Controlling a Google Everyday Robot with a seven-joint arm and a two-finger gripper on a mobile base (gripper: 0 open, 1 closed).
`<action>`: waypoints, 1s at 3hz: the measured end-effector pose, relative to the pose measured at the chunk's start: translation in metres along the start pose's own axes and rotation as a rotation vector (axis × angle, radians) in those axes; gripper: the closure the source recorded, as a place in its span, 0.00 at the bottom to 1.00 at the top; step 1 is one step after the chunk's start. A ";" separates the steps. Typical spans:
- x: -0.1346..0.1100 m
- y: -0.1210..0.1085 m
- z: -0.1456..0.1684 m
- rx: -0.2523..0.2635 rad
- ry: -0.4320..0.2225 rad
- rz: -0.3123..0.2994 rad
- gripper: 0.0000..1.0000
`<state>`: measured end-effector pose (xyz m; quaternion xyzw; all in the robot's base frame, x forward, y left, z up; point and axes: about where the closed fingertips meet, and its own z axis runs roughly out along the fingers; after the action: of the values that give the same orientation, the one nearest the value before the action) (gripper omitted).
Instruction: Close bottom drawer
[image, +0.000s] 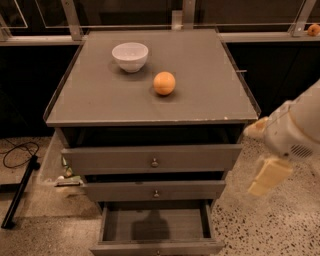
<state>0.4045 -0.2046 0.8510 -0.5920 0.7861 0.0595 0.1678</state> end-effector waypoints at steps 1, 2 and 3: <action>0.022 0.027 0.070 -0.051 -0.059 0.005 0.41; 0.047 0.046 0.145 -0.095 -0.072 0.051 0.64; 0.048 0.045 0.149 -0.079 -0.075 0.054 0.88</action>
Offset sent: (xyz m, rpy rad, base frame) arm -0.0381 0.0162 -0.2631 0.1431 0.1590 -0.0897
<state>0.3793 -0.1917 0.6905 -0.5742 0.7918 0.1174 0.1721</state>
